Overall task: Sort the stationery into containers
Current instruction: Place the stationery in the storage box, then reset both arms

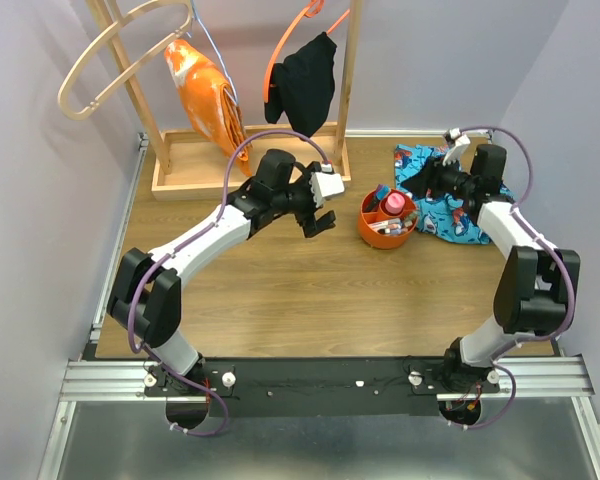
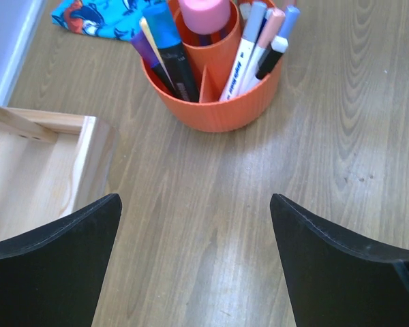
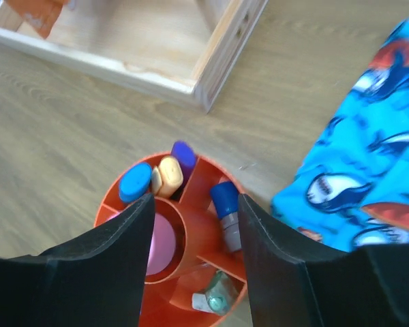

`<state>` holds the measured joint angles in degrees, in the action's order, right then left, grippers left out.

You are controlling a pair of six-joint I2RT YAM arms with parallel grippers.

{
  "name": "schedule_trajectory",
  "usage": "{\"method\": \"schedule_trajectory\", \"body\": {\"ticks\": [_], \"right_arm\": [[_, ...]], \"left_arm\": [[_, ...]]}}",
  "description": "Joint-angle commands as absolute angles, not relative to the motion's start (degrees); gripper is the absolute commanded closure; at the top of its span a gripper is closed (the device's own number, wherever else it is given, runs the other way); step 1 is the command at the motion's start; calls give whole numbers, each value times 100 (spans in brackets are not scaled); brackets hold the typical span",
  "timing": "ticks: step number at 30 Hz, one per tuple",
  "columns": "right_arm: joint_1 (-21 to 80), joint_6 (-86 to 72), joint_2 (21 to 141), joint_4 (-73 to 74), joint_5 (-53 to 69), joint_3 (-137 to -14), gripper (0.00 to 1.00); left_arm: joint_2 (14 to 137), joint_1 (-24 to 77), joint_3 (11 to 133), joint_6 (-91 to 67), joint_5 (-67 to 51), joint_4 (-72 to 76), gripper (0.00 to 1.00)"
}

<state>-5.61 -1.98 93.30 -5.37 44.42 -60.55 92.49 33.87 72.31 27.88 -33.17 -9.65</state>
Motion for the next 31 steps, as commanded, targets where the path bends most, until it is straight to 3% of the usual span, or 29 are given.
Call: {"method": "schedule_trajectory", "body": {"ticks": [1, 4, 8, 9, 10, 19, 23, 31], "right_arm": [[-589, 159, 8877, 683, 3411, -6802, 32], [-589, 36, 8668, 1554, 2902, -6778, 25], [-589, -307, 7588, 1329, 1778, -5899, 16], [-589, -421, 7394, 1336, 1253, -5741, 12], [-589, -622, 7052, 1379, 1039, -5644, 0], [-589, -1125, 6267, 1907, -702, -4914, 0], [-589, -1099, 6012, 2091, -659, -4825, 0], [-589, -957, 5731, 2030, -194, -4641, 0]], "left_arm": [[9018, 3419, 7541, 2716, -2770, -853, 1], [8807, 3410, 7401, 2690, -2208, -765, 1], [8473, 3393, 7050, 2190, -627, -388, 1], [8316, 3375, 6979, 1832, -354, -352, 1], [8236, 3331, 6839, 1672, -91, -352, 1], [7638, 2857, 5942, -296, 1431, -623, 1], [7620, 2646, 5626, -818, 2020, -686, 1], [7515, 2584, 5317, -730, 1961, -536, 1]]}}
